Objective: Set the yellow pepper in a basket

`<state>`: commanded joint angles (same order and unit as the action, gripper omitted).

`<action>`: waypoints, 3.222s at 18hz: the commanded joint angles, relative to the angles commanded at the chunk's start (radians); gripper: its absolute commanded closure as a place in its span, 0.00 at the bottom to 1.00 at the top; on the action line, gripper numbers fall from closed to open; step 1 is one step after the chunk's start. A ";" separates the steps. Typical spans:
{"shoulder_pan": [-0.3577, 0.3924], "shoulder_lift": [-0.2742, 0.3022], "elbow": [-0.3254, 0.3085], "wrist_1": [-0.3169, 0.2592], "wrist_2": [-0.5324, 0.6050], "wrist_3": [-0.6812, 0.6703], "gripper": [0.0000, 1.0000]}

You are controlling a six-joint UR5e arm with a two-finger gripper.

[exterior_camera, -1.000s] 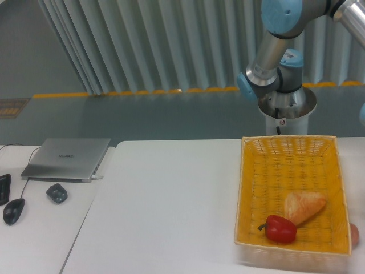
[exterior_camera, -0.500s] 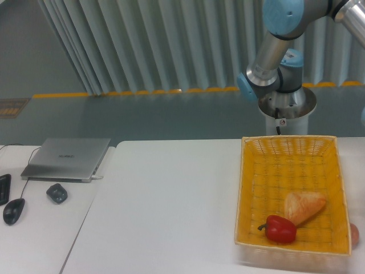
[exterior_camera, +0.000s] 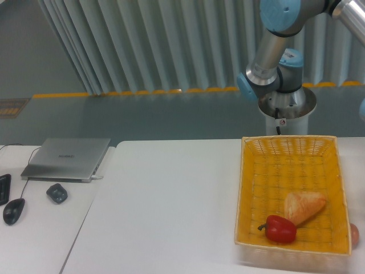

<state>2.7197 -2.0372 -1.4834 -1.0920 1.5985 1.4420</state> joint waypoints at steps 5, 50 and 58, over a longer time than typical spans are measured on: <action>-0.003 0.035 0.090 -0.185 -0.099 -0.029 0.87; -0.305 0.204 -0.072 -0.224 0.052 -0.155 0.00; -0.305 0.204 -0.075 -0.198 0.049 -0.156 0.00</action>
<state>2.4145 -1.8331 -1.5585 -1.2901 1.6475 1.2855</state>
